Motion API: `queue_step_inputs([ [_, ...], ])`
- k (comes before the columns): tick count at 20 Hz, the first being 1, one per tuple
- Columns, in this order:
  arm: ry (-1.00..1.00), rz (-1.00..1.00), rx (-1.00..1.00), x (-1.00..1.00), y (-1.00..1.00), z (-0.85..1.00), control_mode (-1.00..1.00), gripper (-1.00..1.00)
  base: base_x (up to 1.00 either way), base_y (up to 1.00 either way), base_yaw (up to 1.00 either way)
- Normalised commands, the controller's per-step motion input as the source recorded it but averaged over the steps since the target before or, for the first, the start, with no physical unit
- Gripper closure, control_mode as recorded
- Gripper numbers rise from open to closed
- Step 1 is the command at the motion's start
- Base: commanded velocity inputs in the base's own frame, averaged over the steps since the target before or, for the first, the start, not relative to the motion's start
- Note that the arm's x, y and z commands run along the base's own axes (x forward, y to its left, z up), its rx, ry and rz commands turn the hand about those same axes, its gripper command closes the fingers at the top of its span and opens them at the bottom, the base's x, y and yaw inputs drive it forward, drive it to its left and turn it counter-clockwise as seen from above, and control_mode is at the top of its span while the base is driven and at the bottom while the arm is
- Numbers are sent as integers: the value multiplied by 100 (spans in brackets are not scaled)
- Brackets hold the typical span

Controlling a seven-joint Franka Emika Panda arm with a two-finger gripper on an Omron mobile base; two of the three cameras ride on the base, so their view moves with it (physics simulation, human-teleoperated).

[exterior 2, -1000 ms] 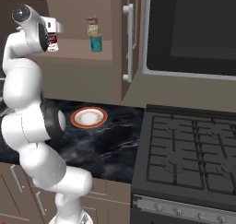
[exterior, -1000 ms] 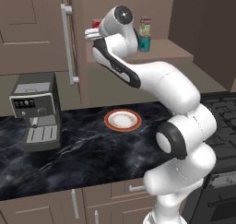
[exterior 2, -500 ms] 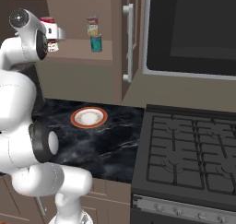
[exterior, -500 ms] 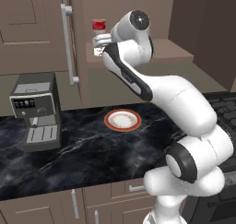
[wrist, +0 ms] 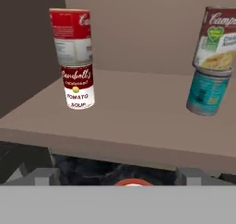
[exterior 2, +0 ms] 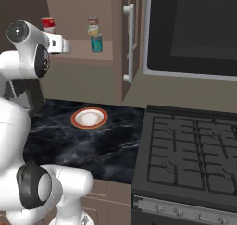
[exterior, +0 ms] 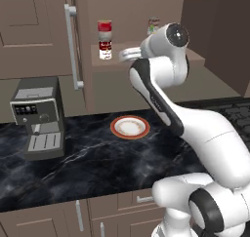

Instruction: Stack two cans on top of the other two cans in the cabinet.

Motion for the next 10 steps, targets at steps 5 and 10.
queue_step_inputs([
  [5,0,-13,0,-85,-33,-26,-100,-100,0,0,0],
  [10,2,-13,0,-79,-39,-26,-100,-100,0,0,0],
])
